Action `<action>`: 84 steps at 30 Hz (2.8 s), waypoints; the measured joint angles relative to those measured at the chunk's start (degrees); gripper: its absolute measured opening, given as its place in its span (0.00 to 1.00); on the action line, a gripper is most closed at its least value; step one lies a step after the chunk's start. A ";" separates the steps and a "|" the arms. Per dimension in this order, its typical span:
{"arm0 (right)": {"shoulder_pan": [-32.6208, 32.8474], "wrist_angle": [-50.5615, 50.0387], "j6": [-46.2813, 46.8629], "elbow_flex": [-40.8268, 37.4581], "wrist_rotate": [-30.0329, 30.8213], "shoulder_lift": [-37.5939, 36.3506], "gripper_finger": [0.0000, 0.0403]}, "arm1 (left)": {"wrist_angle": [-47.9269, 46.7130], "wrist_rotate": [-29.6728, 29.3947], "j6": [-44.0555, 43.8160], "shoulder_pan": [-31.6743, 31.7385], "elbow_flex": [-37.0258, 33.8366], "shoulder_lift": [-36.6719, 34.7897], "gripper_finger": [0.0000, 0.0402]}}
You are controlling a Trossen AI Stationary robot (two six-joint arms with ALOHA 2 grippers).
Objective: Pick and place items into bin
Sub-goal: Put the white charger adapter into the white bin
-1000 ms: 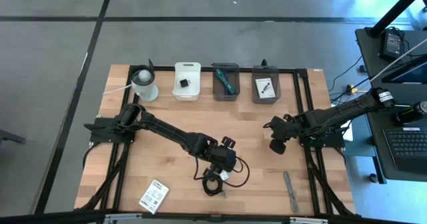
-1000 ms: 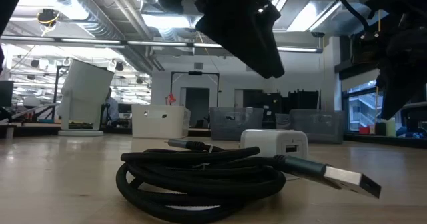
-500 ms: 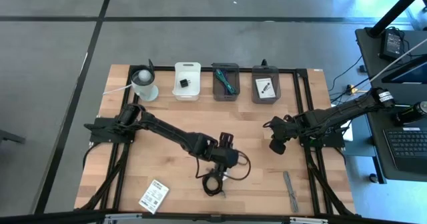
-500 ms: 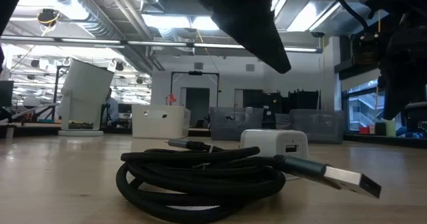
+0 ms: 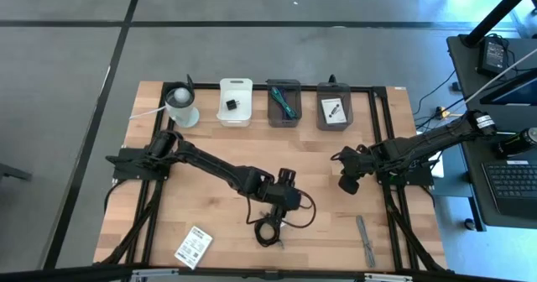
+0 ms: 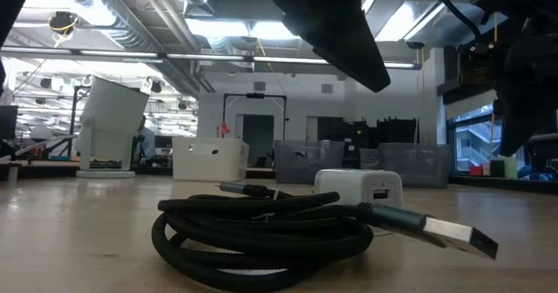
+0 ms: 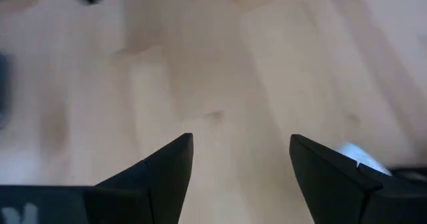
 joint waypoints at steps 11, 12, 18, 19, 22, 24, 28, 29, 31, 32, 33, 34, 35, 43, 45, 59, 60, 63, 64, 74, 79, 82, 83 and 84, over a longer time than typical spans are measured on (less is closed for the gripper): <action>0.00 0.39 -0.02 0.00 0.02 0.00 0.07 | -0.27 13.81 16.22 -0.59 -0.02 3.19 0.60; 0.00 0.39 0.00 0.00 0.02 0.00 0.07 | -0.19 14.13 17.23 -0.87 -0.02 3.93 0.60; 0.02 0.39 0.04 0.00 0.02 0.00 0.07 | -0.17 14.86 22.70 -2.31 -0.02 6.71 0.60; 0.02 0.39 0.04 0.00 0.02 0.01 0.07 | -0.24 14.81 23.11 -2.41 -0.04 6.84 0.60; 0.02 0.38 0.07 0.00 0.02 0.02 0.07 | -0.06 14.72 23.39 -2.38 -0.02 6.82 0.60; 0.02 0.41 0.05 0.00 0.04 0.02 0.07 | -0.20 14.69 23.39 -2.06 -0.02 7.17 0.60; 0.02 0.38 0.02 0.00 0.19 0.02 0.07 | 0.25 16.28 23.39 -1.43 -0.01 8.25 0.60; 0.02 0.39 0.02 0.00 0.22 0.02 0.07 | -0.24 16.78 23.39 -1.41 -0.02 8.62 0.60; 0.02 0.37 -0.01 0.00 0.24 0.02 0.07 | -0.41 16.84 23.39 -1.40 -0.04 9.18 0.60; 0.02 0.37 -0.03 0.00 0.24 0.02 0.07 | -0.23 16.85 23.39 -1.40 -0.04 9.27 0.60; 0.02 0.39 -0.09 0.00 0.26 0.02 0.07 | -0.34 16.90 23.39 -1.42 -0.04 9.29 0.59; 0.02 0.34 -0.13 0.00 0.26 0.02 0.07 | -0.38 16.92 23.39 -1.42 -0.04 9.29 0.59; 0.02 0.36 -0.15 0.00 0.26 0.02 0.07 | -0.36 16.92 23.39 -1.44 -0.04 9.29 0.58; 0.02 0.37 -0.71 0.00 0.35 0.02 0.07 | -0.36 16.67 23.39 -1.07 -0.04 9.29 0.37; 0.01 0.37 -1.62 0.00 0.35 0.02 0.07 | -0.31 16.56 23.39 -1.11 -0.02 9.29 0.36; 0.02 0.88 -1.86 0.00 0.35 0.02 0.07 | -0.22 11.73 11.47 -1.00 -0.04 6.51 0.36; 0.02 1.23 -1.86 0.00 0.35 0.02 0.07 | 0.02 10.69 10.26 -0.85 -0.02 5.88 0.36; 0.02 2.43 -1.88 0.00 0.35 0.02 0.07 | -0.67 7.89 5.58 -0.16 -0.04 3.57 0.36; 0.02 2.98 -1.88 0.00 0.34 0.02 0.07 | -0.61 6.87 3.89 0.31 -0.04 2.55 0.36; 0.01 5.96 -1.78 0.00 0.33 0.02 0.07 | -5.38 -8.52 -13.75 7.57 -0.02 -9.93 0.36; 0.02 6.52 -1.37 0.00 0.32 0.01 0.07 | -14.23 -15.56 -22.36 14.11 -0.02 -16.19 0.36; 0.02 6.86 0.02 0.00 0.58 0.04 0.07 | -20.35 -16.47 -26.13 18.99 -0.02 -19.46 0.36; 0.01 6.93 0.34 0.00 0.89 0.04 0.07 | -22.53 -16.52 -27.83 20.71 -0.02 -20.28 0.36; 0.01 6.94 0.95 0.00 1.12 0.04 0.07 | -24.56 -16.62 -29.87 22.56 -0.02 -21.00 0.36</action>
